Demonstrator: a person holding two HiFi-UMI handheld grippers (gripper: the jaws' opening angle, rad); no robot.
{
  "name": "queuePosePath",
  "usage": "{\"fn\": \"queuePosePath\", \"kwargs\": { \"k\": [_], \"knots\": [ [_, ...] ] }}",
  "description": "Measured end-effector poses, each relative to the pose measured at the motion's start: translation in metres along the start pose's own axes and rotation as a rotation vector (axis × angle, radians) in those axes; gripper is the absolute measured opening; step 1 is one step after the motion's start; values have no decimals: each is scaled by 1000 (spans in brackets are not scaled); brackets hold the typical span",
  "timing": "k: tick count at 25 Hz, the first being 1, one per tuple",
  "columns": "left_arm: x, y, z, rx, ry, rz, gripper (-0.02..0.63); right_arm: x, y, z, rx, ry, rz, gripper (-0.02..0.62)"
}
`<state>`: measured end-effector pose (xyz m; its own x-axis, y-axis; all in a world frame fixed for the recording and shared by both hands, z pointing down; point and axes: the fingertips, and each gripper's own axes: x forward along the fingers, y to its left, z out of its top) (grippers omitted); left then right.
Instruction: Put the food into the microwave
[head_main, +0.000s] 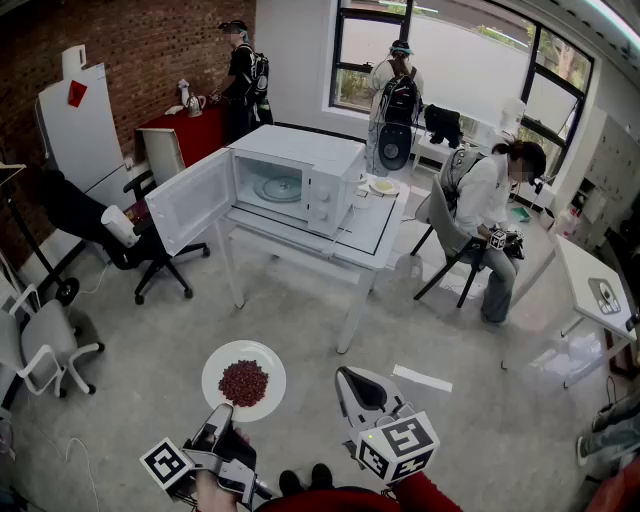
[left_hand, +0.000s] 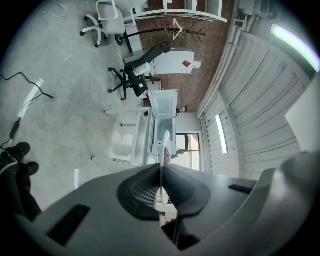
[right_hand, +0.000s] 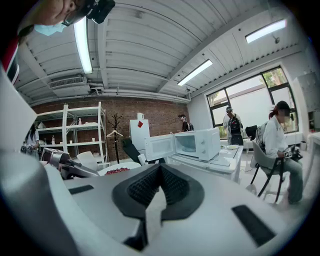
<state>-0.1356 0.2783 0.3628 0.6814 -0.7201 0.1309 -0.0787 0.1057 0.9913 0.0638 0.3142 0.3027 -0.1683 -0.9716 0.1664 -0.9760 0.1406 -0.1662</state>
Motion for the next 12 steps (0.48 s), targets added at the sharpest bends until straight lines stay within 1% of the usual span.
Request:
{"fn": "queuePosePath", "kwargs": {
  "k": [4, 12],
  "knots": [
    [-3, 1, 6, 3, -15, -8, 18, 2, 4, -4, -13, 13, 3, 12],
    [-3, 5, 4, -5, -4, -4, 19, 0, 1, -6, -13, 12, -10, 12]
  ]
}}
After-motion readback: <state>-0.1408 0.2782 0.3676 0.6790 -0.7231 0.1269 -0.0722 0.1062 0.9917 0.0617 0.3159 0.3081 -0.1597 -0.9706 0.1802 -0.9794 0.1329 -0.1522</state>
